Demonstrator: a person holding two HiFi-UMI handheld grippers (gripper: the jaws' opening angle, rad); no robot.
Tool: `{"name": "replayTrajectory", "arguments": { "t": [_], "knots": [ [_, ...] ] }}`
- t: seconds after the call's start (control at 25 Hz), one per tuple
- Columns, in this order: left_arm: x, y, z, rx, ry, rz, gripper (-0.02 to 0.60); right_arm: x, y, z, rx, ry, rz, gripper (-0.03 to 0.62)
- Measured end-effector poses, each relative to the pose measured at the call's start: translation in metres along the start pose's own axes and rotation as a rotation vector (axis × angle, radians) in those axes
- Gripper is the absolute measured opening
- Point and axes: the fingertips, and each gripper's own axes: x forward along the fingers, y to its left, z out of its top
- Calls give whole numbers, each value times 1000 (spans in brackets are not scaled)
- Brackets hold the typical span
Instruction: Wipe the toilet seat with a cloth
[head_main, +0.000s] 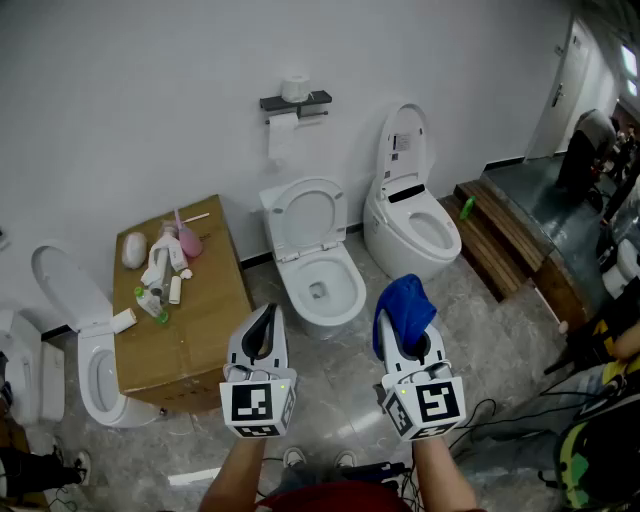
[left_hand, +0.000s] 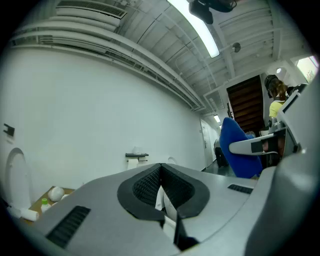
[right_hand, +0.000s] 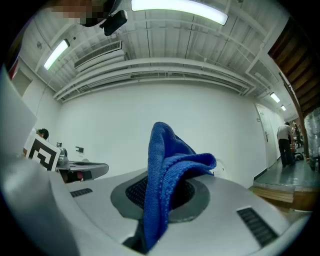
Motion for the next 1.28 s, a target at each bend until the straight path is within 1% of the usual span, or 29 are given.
{"name": "replayTrajectory", "arguments": {
  "t": [0.4, 0.64, 0.76, 1.0, 1.28],
  "knots": [
    [3, -22, 8, 26, -24, -7, 15, -7, -15, -3, -1, -9, 10, 61],
    [13, -45, 6, 24, -19, -5, 15, -12, -40, -5, -1, -15, 14, 61],
    [18, -56, 4, 19, -21, 9, 15, -15, -52, -8, -16, -15, 32, 61],
    [28, -77, -4, 27, -12, 42, 15, -18, -83, -18, 13, -7, 51, 61],
    [57, -78, -21, 6, 5, 57, 15, 2, -105, -34, 17, 12, 59, 61]
  ]
}}
